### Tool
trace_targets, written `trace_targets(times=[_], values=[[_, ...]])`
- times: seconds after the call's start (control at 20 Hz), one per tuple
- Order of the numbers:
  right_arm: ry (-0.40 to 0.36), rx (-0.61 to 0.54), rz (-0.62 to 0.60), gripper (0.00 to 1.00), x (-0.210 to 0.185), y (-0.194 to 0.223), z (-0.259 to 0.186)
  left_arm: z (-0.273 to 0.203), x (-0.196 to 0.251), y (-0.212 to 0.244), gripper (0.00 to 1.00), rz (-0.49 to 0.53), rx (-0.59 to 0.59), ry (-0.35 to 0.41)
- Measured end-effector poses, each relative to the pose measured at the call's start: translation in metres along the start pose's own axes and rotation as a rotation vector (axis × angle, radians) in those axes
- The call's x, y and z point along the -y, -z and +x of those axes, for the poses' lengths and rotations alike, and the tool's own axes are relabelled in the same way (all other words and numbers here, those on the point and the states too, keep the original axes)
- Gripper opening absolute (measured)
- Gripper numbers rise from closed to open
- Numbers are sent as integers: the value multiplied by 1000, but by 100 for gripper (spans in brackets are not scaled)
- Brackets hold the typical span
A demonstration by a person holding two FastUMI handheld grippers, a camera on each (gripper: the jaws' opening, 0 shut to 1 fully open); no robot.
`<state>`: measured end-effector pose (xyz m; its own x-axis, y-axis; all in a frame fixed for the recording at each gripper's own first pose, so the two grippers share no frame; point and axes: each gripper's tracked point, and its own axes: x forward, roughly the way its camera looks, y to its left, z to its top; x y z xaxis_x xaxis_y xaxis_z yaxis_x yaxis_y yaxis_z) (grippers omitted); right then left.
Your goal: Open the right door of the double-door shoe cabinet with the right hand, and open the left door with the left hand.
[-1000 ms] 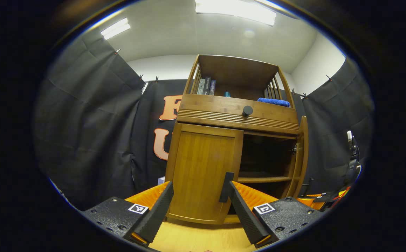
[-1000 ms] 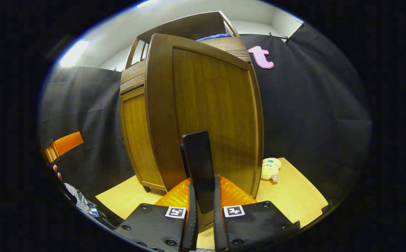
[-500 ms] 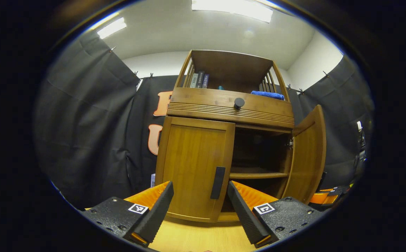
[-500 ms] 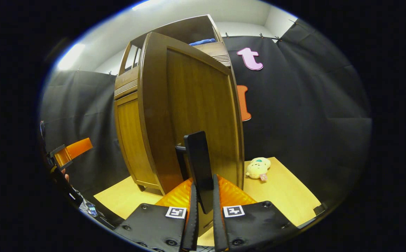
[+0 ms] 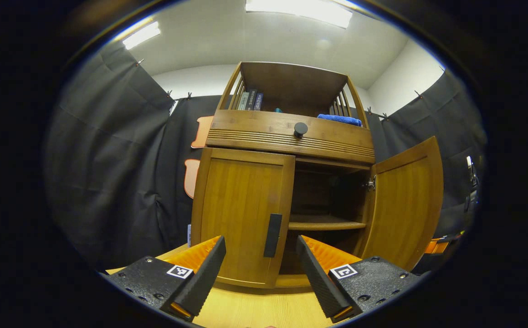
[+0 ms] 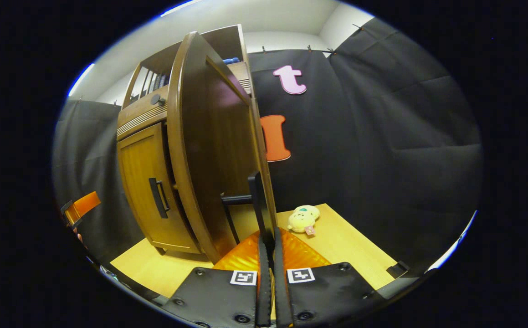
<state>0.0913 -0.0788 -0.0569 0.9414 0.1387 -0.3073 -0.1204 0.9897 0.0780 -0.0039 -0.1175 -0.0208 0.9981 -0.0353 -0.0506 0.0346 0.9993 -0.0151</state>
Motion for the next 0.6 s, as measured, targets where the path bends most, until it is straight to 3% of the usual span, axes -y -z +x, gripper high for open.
trace_targets(times=[0.05, 0.1, 0.15, 0.2, 0.35, 0.6], values=[[-15, 5, 6, 11, 3, -2, 1, 1, 2, 0, 98, 4, 1, 3], [-27, 8, -2, 11, 8, -4, 1, 2, 2, 1, 95, 8, 1, 5], [-35, 13, -18, 0, 14, -6, 1, 2, 2, 1, 98, 11, 3, 5], [-48, 14, -34, 11, 20, -6, 2, 1, 0, 0, 98, 12, 5, 4], [-103, 5, -36, 11, 37, -11, 3, -1, -5, 1, 94, 13, 3, -8], [-193, 2, -27, 14, 58, -13, 7, -2, -17, 0, 98, 15, 3, -38]])
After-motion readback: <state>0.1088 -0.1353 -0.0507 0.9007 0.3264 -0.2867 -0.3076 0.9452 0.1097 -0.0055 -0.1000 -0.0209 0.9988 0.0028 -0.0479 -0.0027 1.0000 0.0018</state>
